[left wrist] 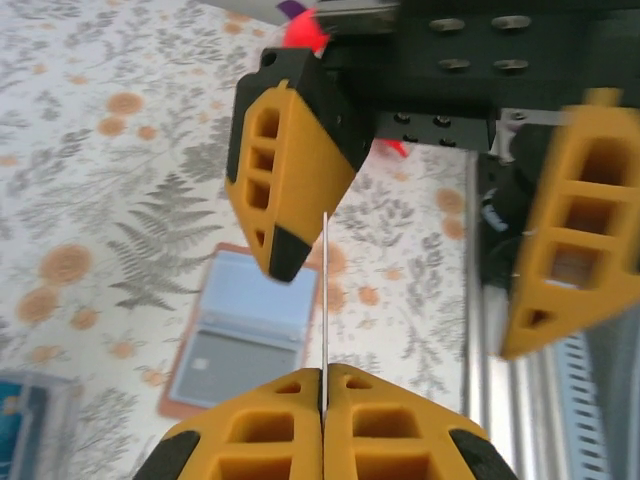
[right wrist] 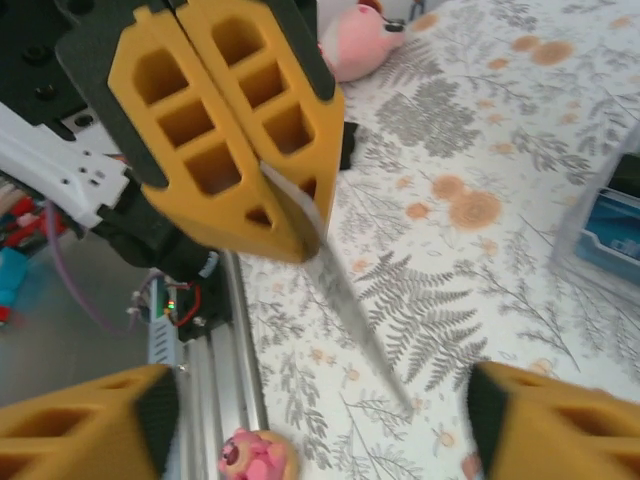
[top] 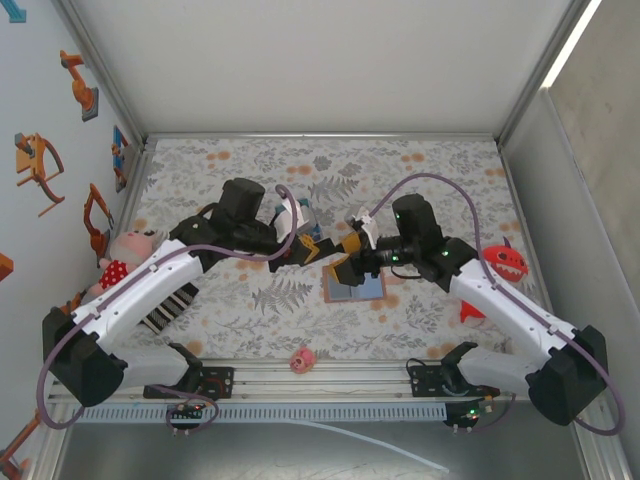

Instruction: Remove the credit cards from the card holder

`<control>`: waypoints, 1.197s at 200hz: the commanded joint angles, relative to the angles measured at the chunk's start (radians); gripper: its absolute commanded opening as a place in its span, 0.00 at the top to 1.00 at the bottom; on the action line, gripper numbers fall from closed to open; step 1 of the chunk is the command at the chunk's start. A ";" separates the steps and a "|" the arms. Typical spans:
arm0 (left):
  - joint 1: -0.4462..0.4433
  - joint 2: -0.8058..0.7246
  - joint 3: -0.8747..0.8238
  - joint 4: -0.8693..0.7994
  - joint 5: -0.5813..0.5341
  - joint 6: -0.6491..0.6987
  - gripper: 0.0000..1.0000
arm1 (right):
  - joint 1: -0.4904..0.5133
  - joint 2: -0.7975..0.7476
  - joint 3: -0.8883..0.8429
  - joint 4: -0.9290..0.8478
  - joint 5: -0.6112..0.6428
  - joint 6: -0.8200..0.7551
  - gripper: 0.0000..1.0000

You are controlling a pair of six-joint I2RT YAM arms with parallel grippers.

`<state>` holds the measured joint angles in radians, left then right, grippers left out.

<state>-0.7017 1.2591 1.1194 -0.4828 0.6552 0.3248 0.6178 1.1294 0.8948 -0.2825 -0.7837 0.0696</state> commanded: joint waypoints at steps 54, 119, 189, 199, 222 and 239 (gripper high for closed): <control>0.142 0.128 0.011 0.095 -0.128 0.218 0.96 | -0.001 -0.092 0.033 -0.095 0.339 -0.006 0.01; 0.215 0.374 0.141 0.117 -0.121 0.354 0.91 | -0.003 -0.122 0.040 -0.149 0.476 0.049 0.01; 0.259 0.550 0.238 0.125 -0.117 0.426 0.91 | -0.003 -0.085 0.056 -0.167 0.510 0.077 0.01; 0.263 0.561 0.239 0.125 -0.115 0.437 0.91 | -0.003 -0.088 0.054 -0.164 0.509 0.077 0.01; 0.266 0.578 0.240 0.124 -0.112 0.459 0.91 | -0.003 -0.091 0.051 -0.161 0.511 0.082 0.01; 0.268 0.591 0.240 0.131 -0.112 0.460 0.91 | -0.003 -0.090 0.051 -0.161 0.512 0.085 0.01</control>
<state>-0.4419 1.8339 1.3296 -0.3553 0.5167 0.7391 0.6178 1.0443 0.9249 -0.4408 -0.2924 0.1356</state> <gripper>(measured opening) 0.092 0.991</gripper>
